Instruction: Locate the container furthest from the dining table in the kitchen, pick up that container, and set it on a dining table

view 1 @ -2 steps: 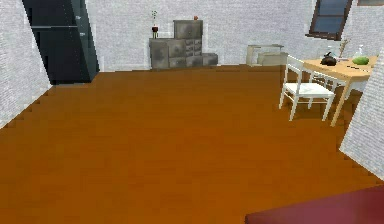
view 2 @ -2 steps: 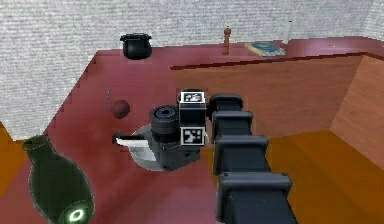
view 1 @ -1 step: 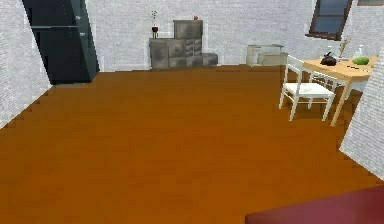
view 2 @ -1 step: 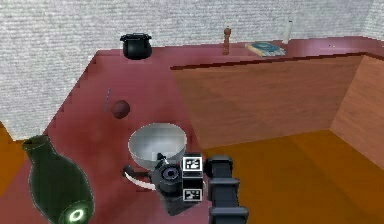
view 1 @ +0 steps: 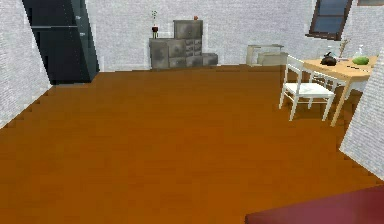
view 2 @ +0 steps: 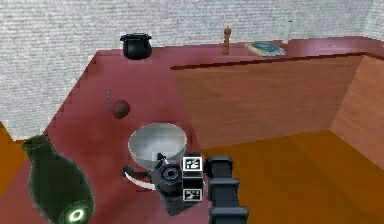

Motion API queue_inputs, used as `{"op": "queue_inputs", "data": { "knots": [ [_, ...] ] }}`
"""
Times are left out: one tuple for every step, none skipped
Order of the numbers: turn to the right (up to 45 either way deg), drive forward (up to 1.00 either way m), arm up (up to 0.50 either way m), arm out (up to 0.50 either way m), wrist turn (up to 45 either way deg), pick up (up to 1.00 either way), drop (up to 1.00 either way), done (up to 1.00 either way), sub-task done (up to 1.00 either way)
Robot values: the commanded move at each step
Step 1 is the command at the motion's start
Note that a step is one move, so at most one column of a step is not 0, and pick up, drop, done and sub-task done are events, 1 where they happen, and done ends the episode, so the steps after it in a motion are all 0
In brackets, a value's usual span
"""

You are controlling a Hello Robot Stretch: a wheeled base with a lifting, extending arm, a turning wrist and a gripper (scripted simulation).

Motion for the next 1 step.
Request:
{"op": "queue_inputs", "data": {
  "knots": [
    [0.0,0.00,0.10,0.00,0.0,0.00,0.00,0.00,0.00]
  ]
}}
